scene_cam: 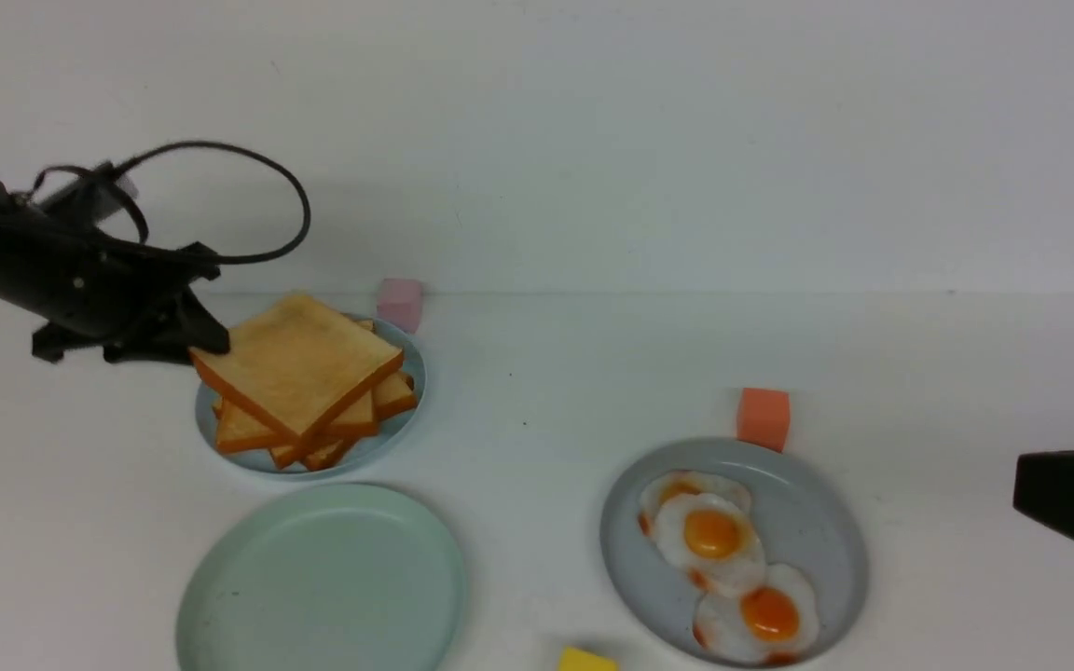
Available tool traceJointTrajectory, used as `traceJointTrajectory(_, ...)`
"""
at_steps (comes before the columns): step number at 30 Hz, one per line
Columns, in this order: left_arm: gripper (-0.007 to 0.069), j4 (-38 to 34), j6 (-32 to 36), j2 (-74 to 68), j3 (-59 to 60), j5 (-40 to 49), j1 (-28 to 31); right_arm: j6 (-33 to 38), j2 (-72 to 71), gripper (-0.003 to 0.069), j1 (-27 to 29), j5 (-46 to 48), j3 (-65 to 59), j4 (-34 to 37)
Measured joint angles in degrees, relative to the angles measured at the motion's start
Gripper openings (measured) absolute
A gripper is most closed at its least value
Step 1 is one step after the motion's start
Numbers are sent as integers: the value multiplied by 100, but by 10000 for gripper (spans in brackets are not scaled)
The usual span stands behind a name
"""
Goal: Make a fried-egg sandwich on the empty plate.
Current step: Use the left arm to grab a slice of bread, then use the left arm to put a slice of bread into the empty plate in the middle
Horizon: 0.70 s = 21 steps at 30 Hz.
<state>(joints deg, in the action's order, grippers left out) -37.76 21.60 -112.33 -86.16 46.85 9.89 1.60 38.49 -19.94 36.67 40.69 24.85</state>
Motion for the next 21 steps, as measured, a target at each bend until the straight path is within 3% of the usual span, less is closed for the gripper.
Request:
traceJointTrajectory(2, 142, -39, 507, 215, 0, 132, 0, 0, 0, 241, 0, 5, 0, -5)
traceJointTrajectory(7, 129, -249, 3019, 741, 0, 1584, 0, 0, 0, 241, 0, 23, 0, -23)
traceJointTrajectory(11, 129, -247, 4219, 778, 129, 2185, -18, 0, 0, 241, 0, 23, 0, -198)
traceJointTrajectory(21, 129, 100, 4658, 712, 989, 1657, -604, 0, 0, 241, 0, 37, 0, -363)
